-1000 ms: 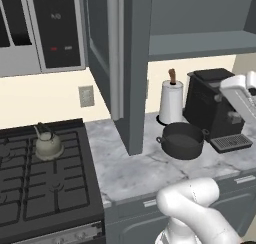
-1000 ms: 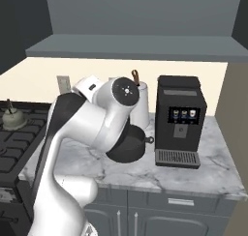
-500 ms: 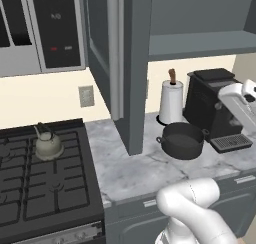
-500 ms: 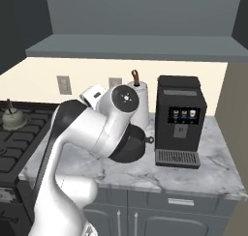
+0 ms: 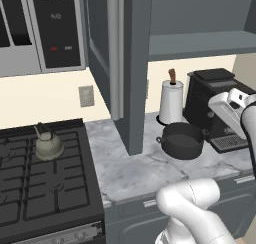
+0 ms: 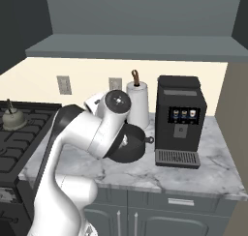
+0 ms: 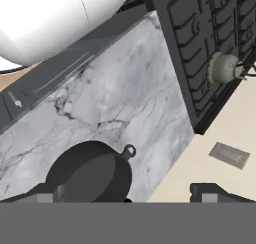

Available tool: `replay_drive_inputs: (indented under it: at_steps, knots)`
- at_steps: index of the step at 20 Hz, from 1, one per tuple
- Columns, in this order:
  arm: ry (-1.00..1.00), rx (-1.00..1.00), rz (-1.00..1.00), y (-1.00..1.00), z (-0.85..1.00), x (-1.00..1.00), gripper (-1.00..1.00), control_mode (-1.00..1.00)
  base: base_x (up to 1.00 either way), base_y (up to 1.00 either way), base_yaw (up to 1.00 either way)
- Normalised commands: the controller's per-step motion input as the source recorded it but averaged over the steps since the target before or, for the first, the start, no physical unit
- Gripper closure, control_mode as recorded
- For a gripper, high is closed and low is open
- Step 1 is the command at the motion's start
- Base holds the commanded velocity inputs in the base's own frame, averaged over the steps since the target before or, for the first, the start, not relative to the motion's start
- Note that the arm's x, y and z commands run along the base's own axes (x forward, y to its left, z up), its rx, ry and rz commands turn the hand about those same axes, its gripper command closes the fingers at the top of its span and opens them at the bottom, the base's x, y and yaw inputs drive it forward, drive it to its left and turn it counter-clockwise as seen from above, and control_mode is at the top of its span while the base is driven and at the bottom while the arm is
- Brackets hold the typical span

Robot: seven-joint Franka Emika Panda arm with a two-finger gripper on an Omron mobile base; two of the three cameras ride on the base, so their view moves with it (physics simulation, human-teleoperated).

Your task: Pick the kettle from the cabinet and place it on a stove burner. Then pick the pot from the counter and place it on another stove burner. Finally, turn both burners on.

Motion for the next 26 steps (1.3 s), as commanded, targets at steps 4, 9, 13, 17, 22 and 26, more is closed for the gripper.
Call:
replay_drive_inputs:
  at_steps: [4,9,13,17,22,26]
  knots:
    - [0.16,-0.05,-0.07,-0.01,-0.2,0.24,-1.0,-1.0,0.0,0.0,0.0]
    - [0.14,-0.04,-0.07,-0.04,-0.24,0.23,-1.0,-1.0,0.0,0.0,0.0]
    - [0.13,-0.02,-0.07,-0.11,-0.22,0.21,-1.0,-1.0,0.0,0.0,0.0]
    - [0.13,-0.01,-0.07,-0.15,-0.24,0.2,-1.0,-1.0,0.0,0.0,0.0]
    - [0.11,-0.02,-0.07,-0.1,-0.28,0.2,-1.0,-1.0,0.0,0.0,0.0]
    - [0.07,-0.02,-0.07,-0.02,-0.3,0.26,-1.0,-1.0,0.0,0.0,0.0]
